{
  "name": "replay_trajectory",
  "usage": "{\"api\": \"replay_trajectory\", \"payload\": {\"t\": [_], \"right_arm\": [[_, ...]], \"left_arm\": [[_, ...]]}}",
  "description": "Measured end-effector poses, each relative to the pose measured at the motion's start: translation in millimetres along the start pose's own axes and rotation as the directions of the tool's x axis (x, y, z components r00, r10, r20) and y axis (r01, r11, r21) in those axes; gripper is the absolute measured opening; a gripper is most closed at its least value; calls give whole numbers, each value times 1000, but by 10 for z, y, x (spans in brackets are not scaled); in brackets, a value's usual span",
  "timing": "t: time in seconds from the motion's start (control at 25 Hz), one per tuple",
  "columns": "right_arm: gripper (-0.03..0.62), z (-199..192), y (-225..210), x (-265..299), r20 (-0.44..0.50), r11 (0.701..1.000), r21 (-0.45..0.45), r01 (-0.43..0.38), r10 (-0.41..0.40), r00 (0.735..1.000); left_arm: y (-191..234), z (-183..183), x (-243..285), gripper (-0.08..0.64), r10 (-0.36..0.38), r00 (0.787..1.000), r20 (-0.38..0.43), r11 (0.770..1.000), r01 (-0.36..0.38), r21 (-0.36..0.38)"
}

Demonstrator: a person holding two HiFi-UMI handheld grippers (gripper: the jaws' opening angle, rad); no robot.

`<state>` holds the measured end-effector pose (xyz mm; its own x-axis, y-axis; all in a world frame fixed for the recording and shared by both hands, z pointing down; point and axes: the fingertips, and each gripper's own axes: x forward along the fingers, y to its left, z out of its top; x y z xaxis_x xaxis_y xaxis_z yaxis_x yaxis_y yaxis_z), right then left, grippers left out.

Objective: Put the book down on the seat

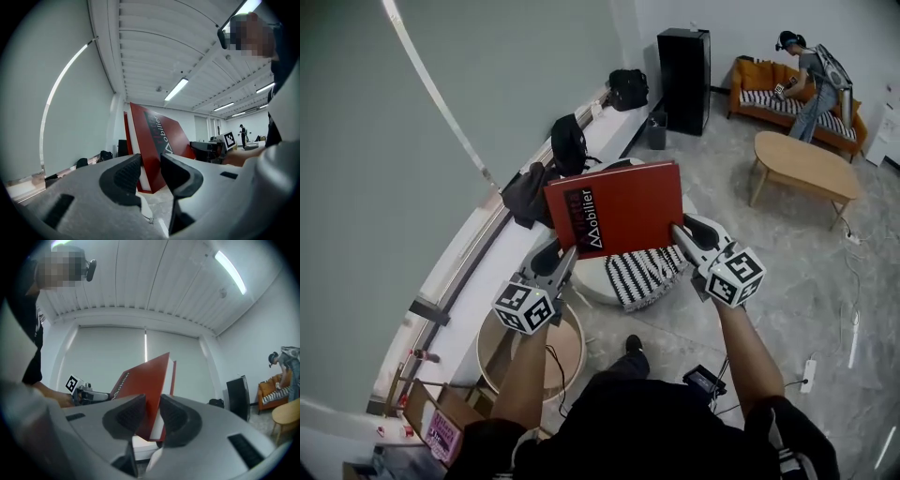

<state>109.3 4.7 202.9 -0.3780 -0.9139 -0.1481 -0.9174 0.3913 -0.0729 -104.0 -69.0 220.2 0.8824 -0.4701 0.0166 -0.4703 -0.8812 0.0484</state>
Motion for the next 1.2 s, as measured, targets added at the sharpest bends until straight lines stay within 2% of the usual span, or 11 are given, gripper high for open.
{"api": "replay_trajectory", "payload": {"t": [0.36,0.64,0.96,1.2], "right_arm": [[110,-74,-626,112,-31,998,-24,62,-63,998],[110,-118,-1216,487,-47,996,-31,80,-82,996],[110,-183,-1936,975,-77,996,-19,84,-85,993],[110,-327,-2280,1242,-121,997,-28,75,-78,990]], "left_arm": [[161,-196,733,147,-68,997,24,996,69,-61],[501,-170,1363,147,-85,995,55,992,90,-92],[942,-210,2121,142,-101,994,49,988,106,-116],[1172,-402,2451,140,-93,995,45,982,99,-160]]}}
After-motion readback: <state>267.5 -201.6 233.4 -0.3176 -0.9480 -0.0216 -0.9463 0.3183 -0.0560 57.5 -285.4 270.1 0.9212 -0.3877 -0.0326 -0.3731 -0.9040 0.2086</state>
